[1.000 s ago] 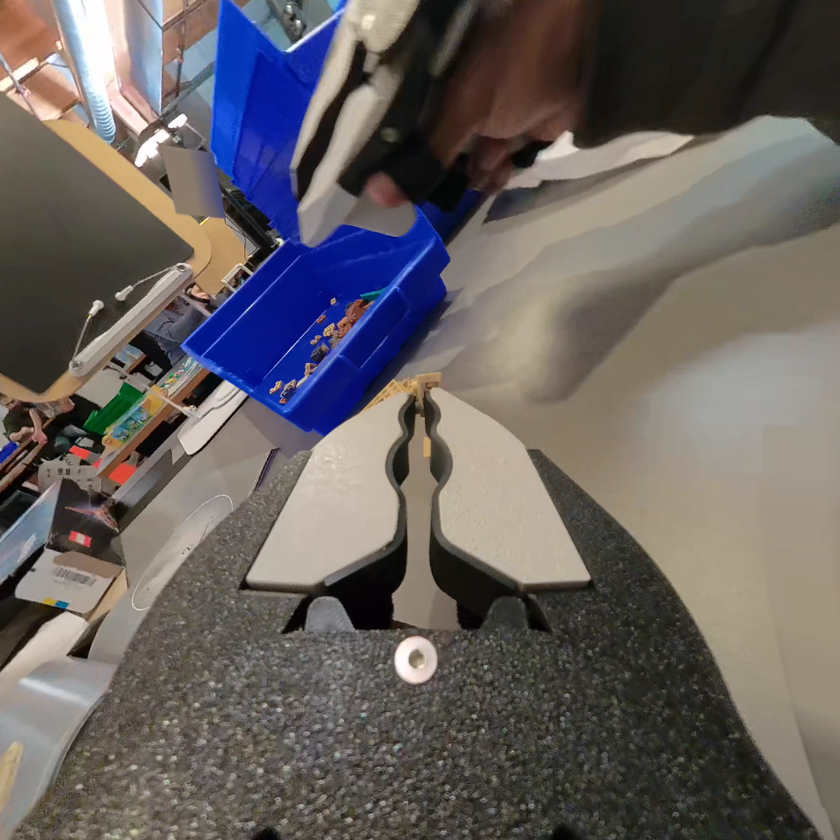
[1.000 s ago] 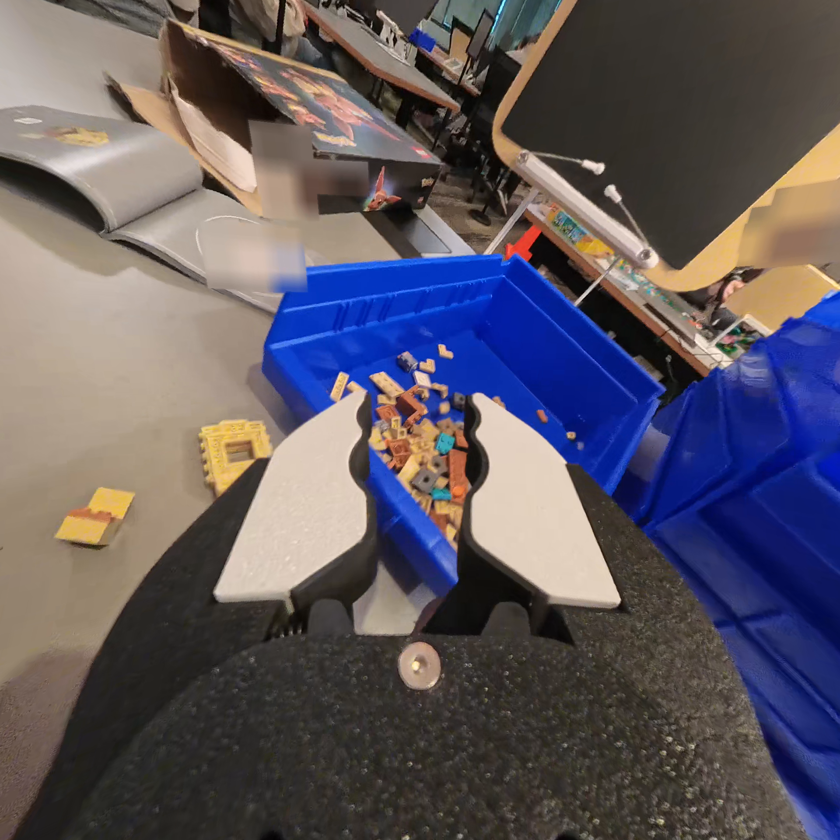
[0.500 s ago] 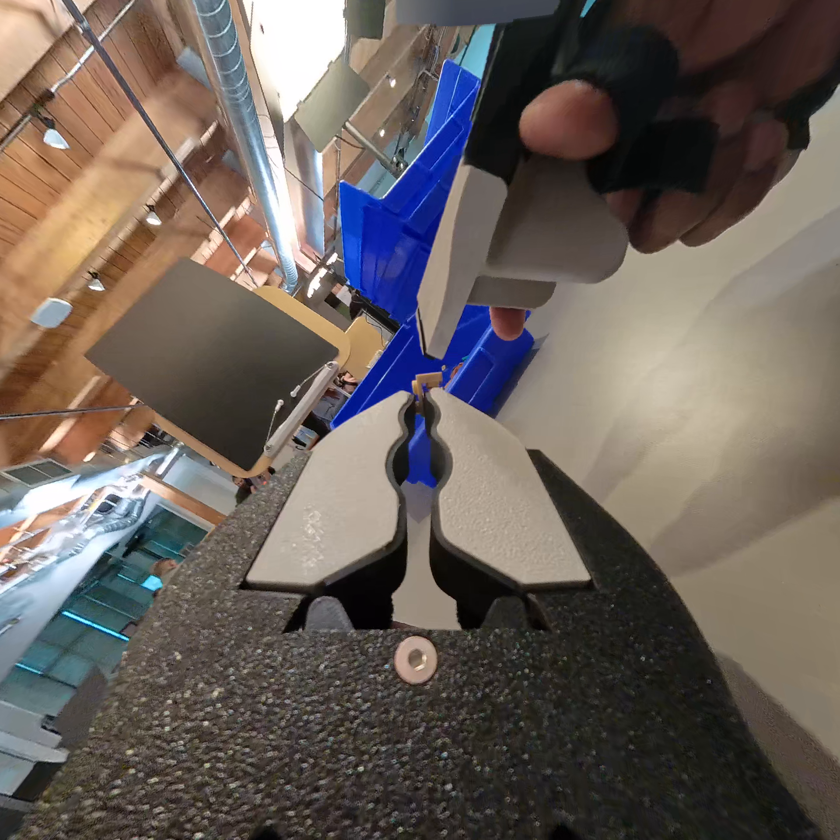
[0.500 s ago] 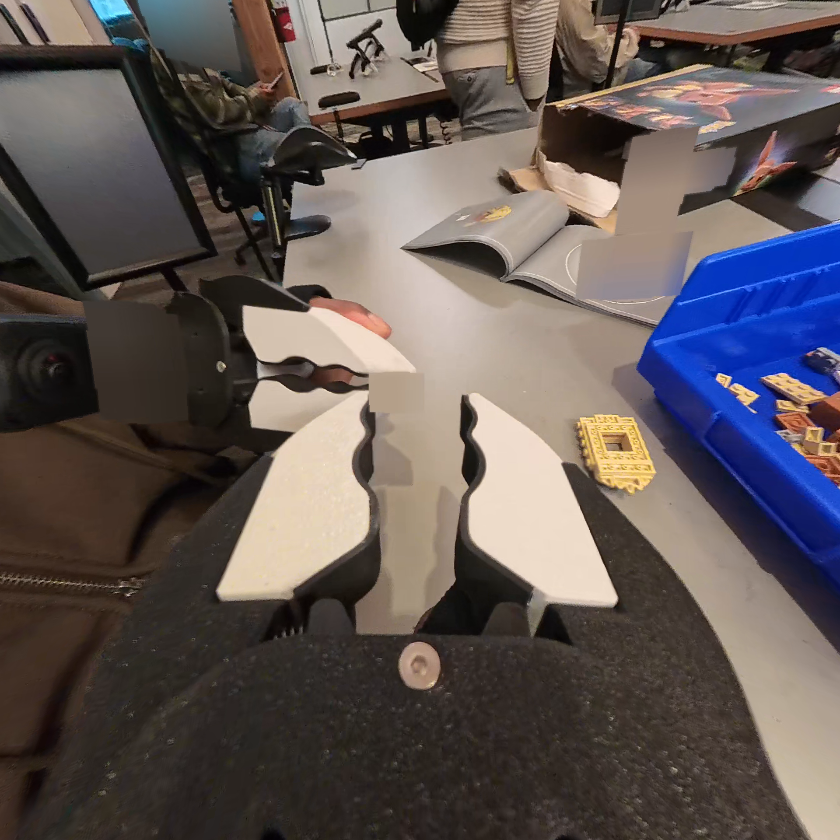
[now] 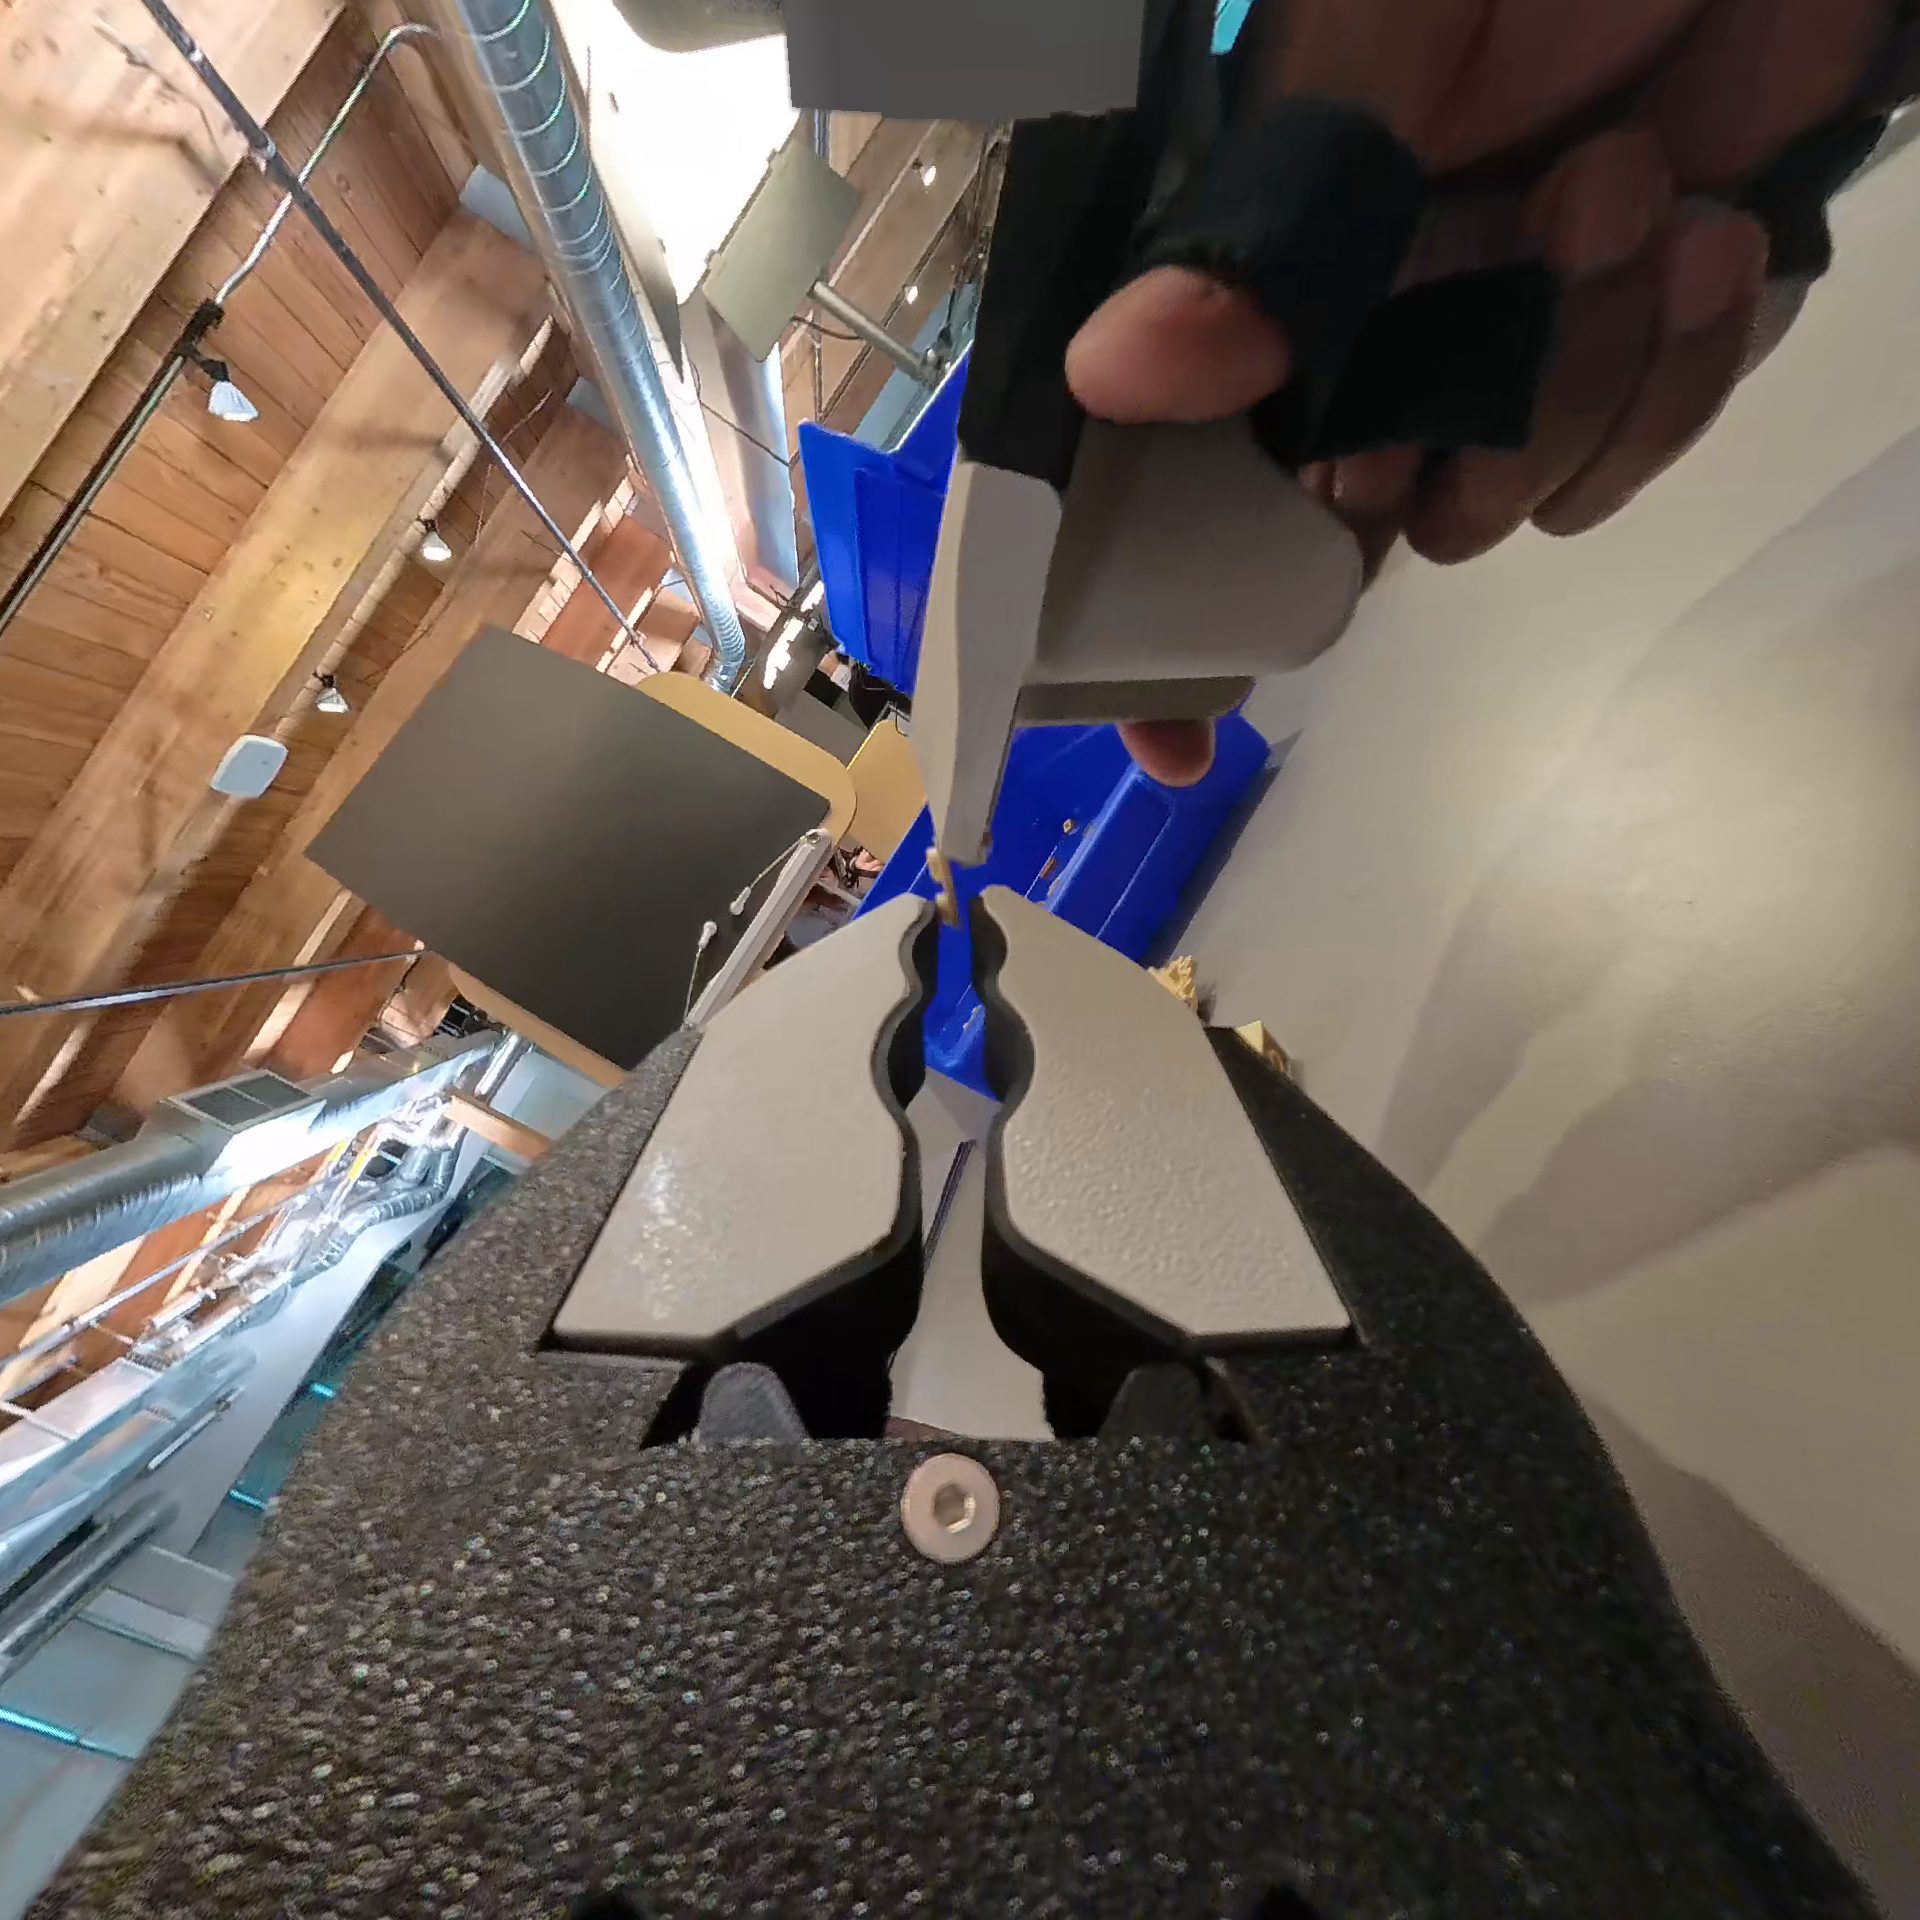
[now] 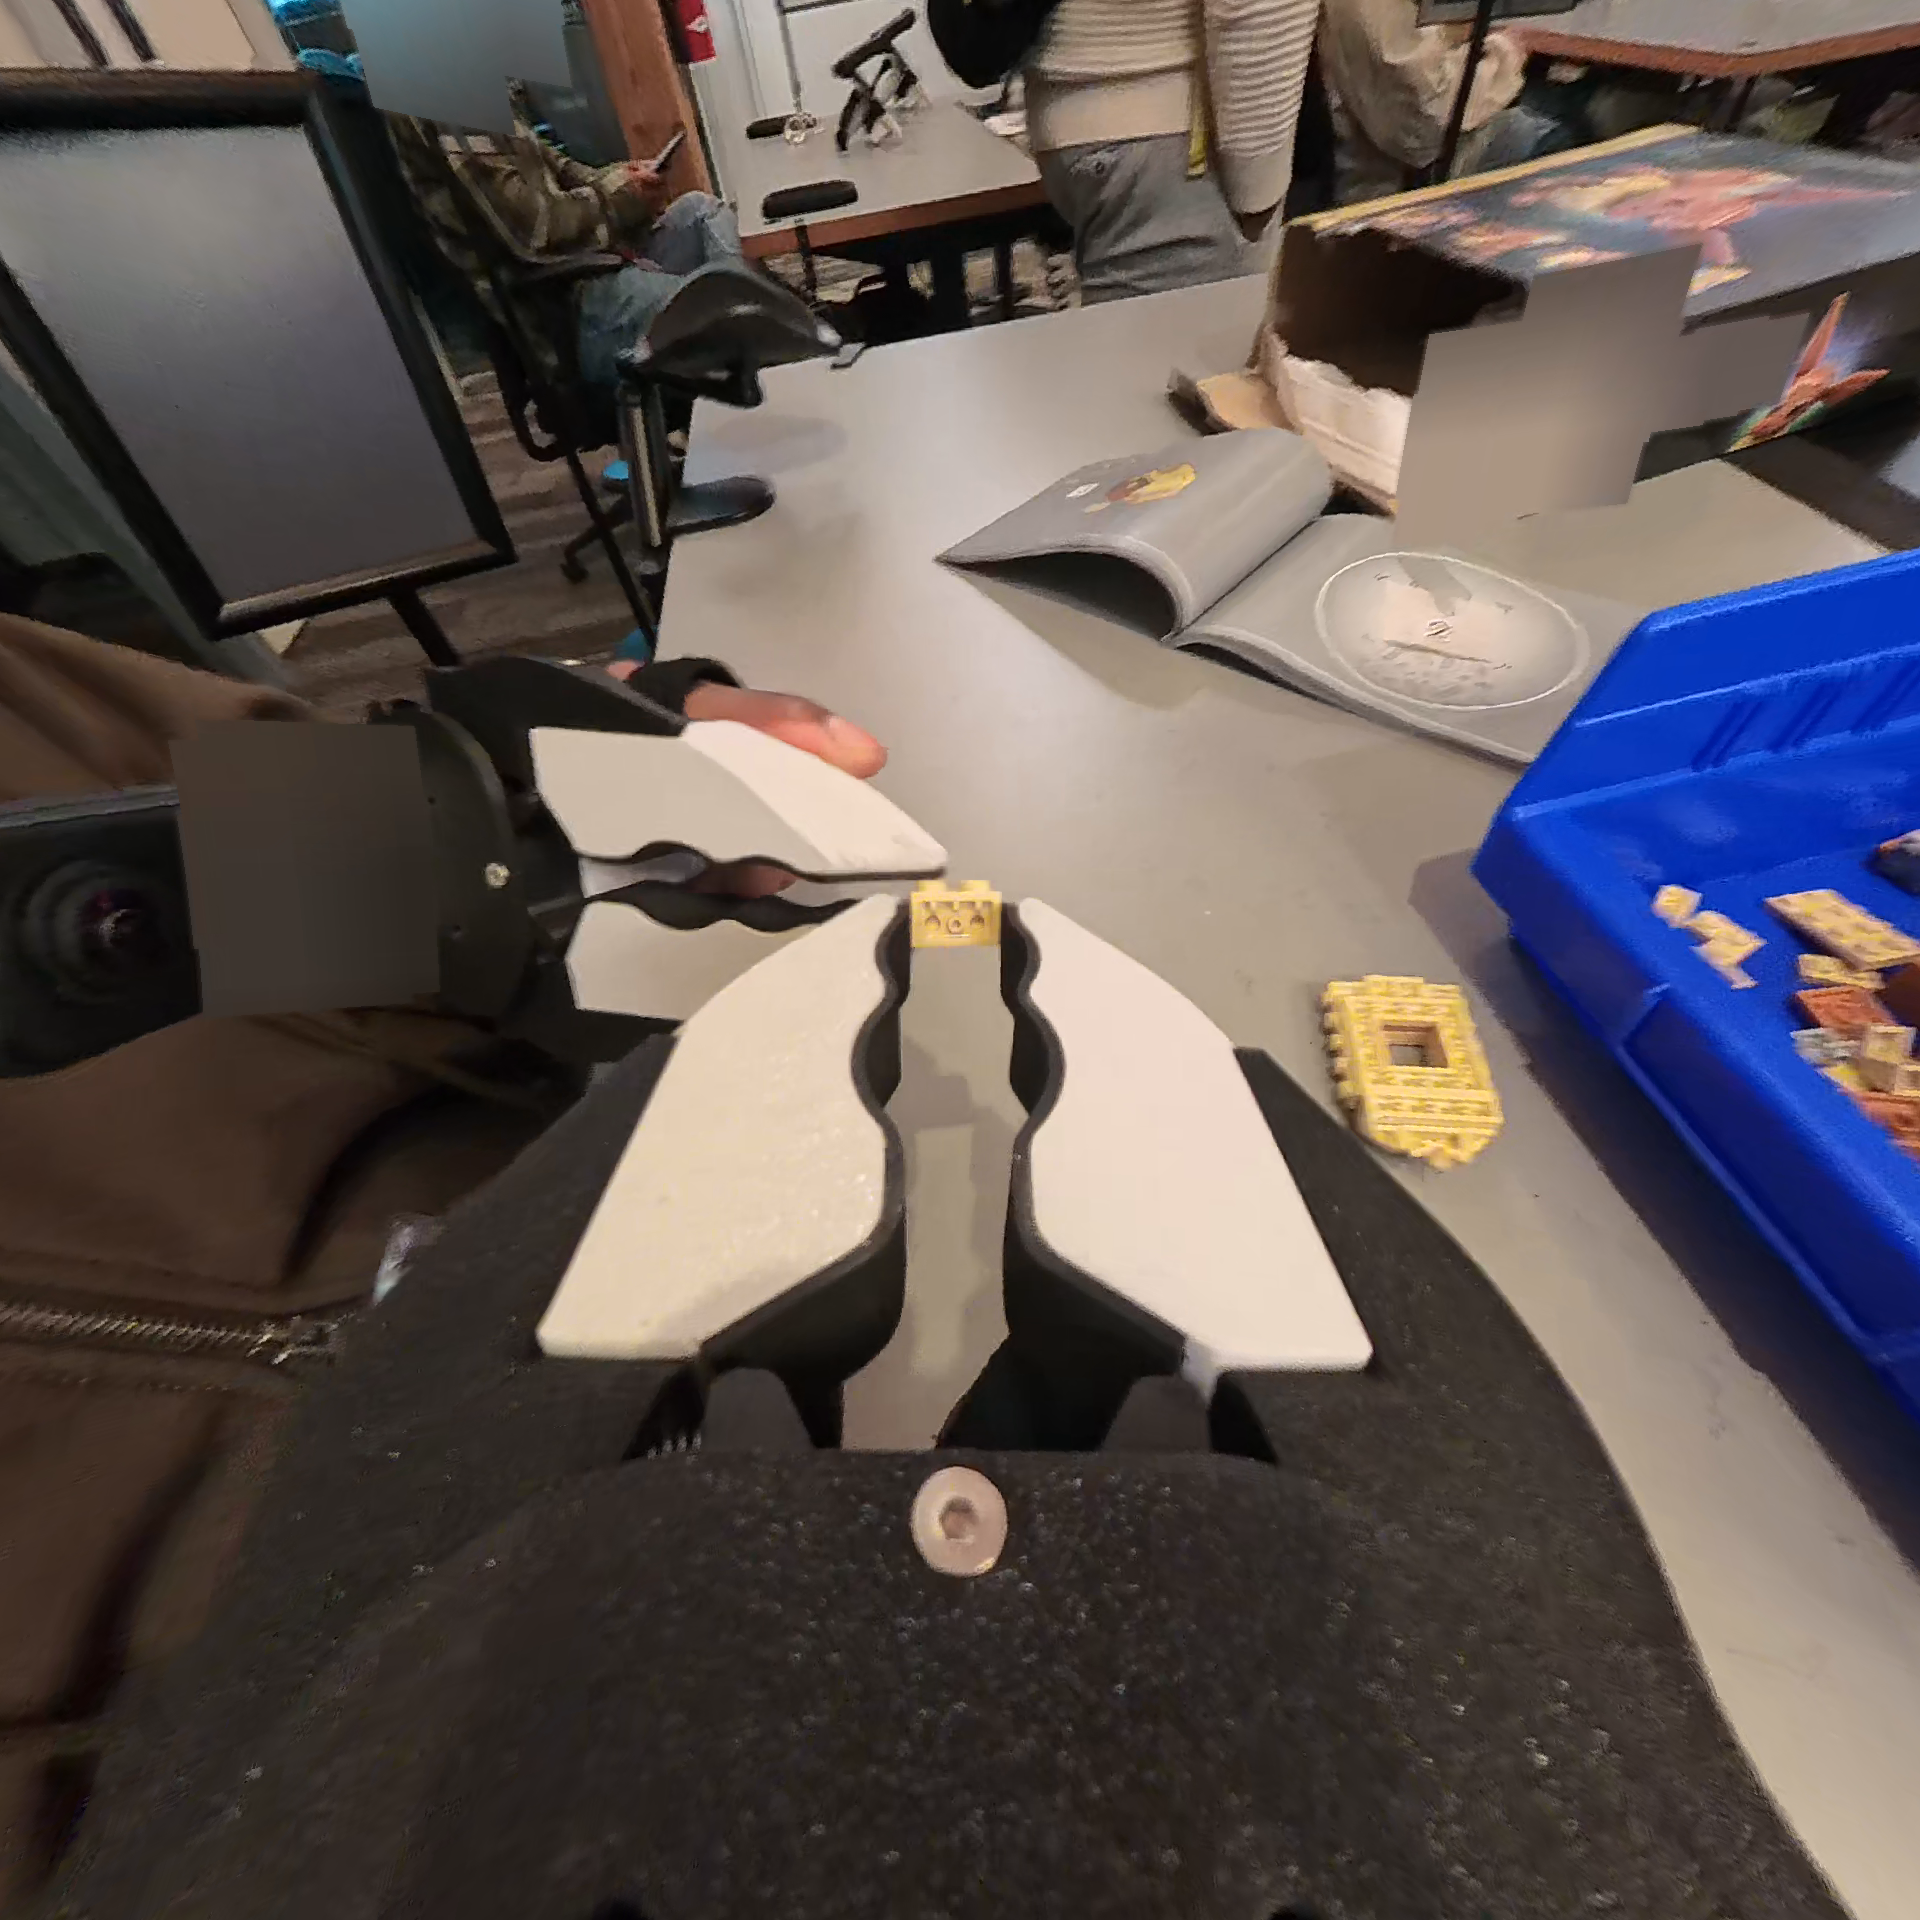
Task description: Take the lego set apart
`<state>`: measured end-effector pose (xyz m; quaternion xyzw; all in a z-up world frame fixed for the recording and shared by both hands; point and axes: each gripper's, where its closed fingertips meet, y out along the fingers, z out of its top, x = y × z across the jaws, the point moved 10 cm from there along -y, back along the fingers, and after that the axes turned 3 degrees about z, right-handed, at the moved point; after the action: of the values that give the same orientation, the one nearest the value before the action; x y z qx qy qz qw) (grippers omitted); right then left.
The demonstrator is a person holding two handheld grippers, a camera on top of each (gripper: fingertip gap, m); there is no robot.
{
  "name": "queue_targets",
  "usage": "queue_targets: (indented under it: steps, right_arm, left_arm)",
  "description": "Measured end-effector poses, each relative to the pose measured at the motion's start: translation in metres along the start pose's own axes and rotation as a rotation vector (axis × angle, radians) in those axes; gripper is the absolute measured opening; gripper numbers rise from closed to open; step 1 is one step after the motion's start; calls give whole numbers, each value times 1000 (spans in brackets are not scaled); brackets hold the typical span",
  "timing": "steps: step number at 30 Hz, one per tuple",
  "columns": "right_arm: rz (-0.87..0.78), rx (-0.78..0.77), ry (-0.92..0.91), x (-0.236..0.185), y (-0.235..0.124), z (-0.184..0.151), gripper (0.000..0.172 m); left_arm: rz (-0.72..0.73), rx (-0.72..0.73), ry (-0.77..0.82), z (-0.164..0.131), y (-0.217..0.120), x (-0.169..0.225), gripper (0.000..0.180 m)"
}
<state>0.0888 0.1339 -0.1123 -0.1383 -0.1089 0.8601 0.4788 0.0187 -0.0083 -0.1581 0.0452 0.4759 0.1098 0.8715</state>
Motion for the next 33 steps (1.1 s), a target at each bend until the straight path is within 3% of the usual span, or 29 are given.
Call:
queue_targets:
  steps: [2, 7, 11, 15, 22, 29, 33]
  right_arm:
    - [-90, 31, -9, 13, -4, 9, 16]
    - [-573, 48, -20, 92, -18, 42, 17]
    - [-720, -47, 69, 147, -16, 43, 39]
    - [-700, -67, 77, 140, -9, 21, 41]
    - [-288, -257, 54, 43, 16, -20, 40]
    - [-326, -389, 19, 22, 38, -39, 42]
    - [-379, -475, 3, 30, 49, -42, 33]
  left_arm:
    - [6, -14, -44, -2, 1, -3, 7]
    - [-25, -82, -138, -10, 4, -6, 7]
    - [-41, -133, -212, -17, 7, -10, 7]
    - [-57, -165, -279, -23, 8, -13, 7]
    - [-56, -170, -325, -25, 7, -15, 7]
    - [-47, -168, -320, -25, 6, -15, 6]
    - [-58, -170, -321, -25, 7, -14, 7]
